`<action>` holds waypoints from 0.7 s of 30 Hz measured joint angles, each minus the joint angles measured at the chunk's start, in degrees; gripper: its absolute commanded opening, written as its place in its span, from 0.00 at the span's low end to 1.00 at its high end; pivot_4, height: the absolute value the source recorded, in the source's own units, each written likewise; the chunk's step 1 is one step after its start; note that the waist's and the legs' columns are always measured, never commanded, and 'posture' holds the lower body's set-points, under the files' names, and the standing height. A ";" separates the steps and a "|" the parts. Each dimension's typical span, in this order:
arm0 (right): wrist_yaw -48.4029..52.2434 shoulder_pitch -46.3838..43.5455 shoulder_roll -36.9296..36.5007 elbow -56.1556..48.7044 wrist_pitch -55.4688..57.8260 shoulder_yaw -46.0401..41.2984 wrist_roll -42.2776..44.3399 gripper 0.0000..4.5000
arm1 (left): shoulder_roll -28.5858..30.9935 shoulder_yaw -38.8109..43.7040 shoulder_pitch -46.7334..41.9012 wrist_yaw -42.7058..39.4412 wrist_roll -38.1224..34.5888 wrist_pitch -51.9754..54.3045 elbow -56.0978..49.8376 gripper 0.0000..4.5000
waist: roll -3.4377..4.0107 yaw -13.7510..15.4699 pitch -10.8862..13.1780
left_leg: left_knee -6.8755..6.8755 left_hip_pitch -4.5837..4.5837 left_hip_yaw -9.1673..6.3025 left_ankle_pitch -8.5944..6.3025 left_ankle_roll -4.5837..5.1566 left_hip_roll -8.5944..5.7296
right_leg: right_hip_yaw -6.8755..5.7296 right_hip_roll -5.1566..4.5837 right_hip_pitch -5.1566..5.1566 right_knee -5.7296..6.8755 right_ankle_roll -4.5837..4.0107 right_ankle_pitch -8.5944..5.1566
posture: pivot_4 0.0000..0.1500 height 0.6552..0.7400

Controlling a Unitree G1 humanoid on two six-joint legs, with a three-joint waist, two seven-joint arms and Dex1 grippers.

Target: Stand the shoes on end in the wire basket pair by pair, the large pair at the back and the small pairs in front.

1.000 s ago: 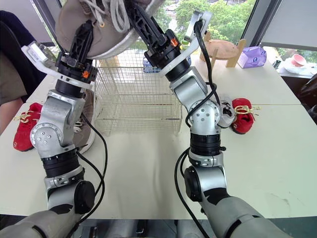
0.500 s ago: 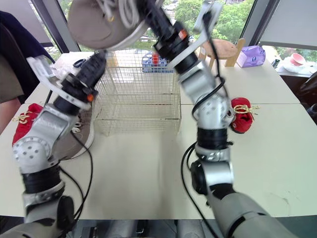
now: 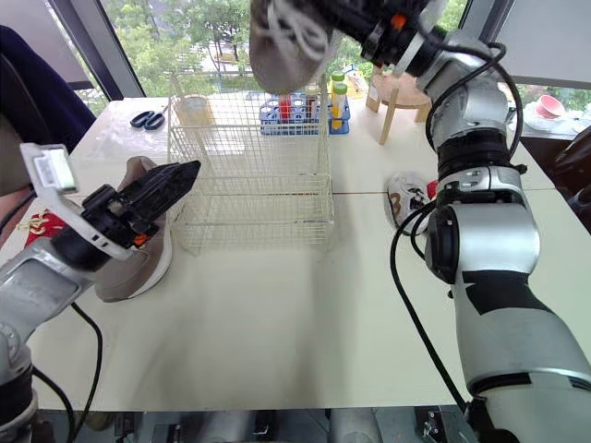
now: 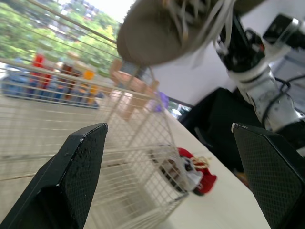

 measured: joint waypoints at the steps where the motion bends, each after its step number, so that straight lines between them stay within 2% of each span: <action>1: 0.46 -0.31 0.31 1.55 -1.42 0.73 -1.63 0.25 | 0.00 0.00 0.66 0.34 -0.02 -0.52 -0.36 0.96 | 0.00 0.09 0.00 | 0.02 0.00 0.02 0.00 0.00 -0.02 | 0.03 -0.02 0.00 0.00 0.00 0.00 | 1.00 1.00; 6: 2.55 -1.30 2.26 7.11 -3.57 2.05 -7.49 0.25 | 0.21 -0.21 2.37 1.06 -0.04 -2.79 -2.25 0.96 | 0.00 0.55 0.00 | 0.02 0.00 0.03 -0.01 -0.03 -0.06 | 0.06 -0.06 0.01 -0.01 -0.01 0.00 | 1.00 1.00; 11: 0.05 -1.62 3.70 10.10 -2.93 1.58 -10.68 0.79 | 0.41 -0.55 3.10 1.19 0.09 -4.10 -2.31 0.97 | 0.00 0.39 0.00 | 0.01 0.00 0.02 0.02 -0.10 -0.06 | 0.07 -0.06 0.00 -0.02 -0.02 0.00 | 1.00 1.00; 12: -1.38 -1.65 3.74 10.66 -2.79 1.31 -11.35 0.94 | 0.42 -0.87 3.09 1.24 0.19 -4.42 -2.32 0.97 | 0.00 0.39 0.00 | 0.01 0.00 0.02 0.03 -0.10 -0.06 | 0.07 -0.06 0.00 -0.01 -0.02 0.00 | 1.00 1.00; 13: -1.98 -1.66 3.72 10.77 -2.70 1.10 -11.65 0.99 | 0.43 -0.89 3.09 1.28 0.23 -4.56 -2.32 0.97 | 0.00 0.39 0.00 | 0.01 0.00 0.02 0.04 -0.14 -0.06 | 0.07 -0.06 0.00 -0.01 -0.02 0.00 | 1.00 1.00; 21: -8.57 -2.72 1.61 10.94 -2.76 -1.27 -14.02 0.99 | 0.74 -1.78 3.53 1.49 0.83 -5.13 -2.31 0.97 | 0.00 0.53 0.00 | 0.02 0.00 0.03 0.02 -0.10 -0.07 | 0.07 -0.06 0.01 -0.02 -0.02 -0.01 | 1.00 1.00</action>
